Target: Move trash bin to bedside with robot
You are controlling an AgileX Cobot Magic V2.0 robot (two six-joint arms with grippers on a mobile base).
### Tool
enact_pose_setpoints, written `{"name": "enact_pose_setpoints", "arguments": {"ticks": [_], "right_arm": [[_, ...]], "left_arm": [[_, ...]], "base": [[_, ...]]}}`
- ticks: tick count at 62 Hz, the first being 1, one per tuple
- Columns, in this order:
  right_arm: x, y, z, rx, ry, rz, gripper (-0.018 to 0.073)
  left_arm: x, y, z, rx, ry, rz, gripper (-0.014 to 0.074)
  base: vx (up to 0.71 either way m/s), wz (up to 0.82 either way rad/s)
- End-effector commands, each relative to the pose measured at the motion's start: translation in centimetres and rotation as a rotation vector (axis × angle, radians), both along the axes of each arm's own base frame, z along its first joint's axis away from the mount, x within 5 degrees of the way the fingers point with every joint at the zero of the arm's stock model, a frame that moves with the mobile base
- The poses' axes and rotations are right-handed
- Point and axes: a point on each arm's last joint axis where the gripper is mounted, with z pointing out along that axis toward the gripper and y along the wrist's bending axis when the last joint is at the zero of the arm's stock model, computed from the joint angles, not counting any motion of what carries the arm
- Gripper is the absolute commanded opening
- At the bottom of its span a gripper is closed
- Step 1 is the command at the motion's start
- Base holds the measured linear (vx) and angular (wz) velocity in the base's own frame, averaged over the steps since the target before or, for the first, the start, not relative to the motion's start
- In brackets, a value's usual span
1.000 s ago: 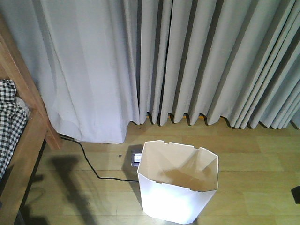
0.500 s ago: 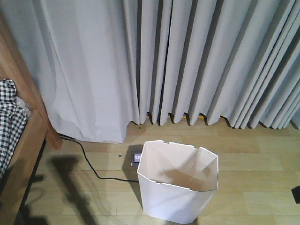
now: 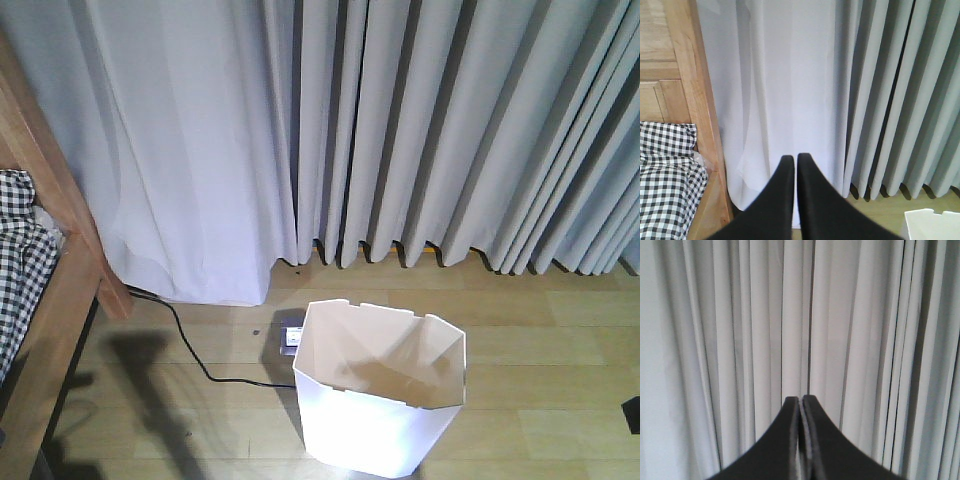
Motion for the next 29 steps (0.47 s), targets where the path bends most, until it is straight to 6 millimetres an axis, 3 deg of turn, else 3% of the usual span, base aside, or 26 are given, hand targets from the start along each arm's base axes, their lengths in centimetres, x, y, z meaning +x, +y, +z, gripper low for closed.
{"name": "enact_pose_setpoints", "arguments": {"ticks": [1,29], "right_arm": [[-0.12,-0.01,0.53,-0.017,-0.080,-0.003,-0.0009],[-0.12,-0.01,0.53,-0.017,-0.080,-0.003,-0.0009]], "left_arm": [[0.06,-0.03,0.07,-0.007,-0.065,-0.004,-0.0006],[0.06,-0.03,0.07,-0.007,-0.065,-0.004,-0.0006]], "base": [[0.00,0.00],[0.00,0.00]]}}
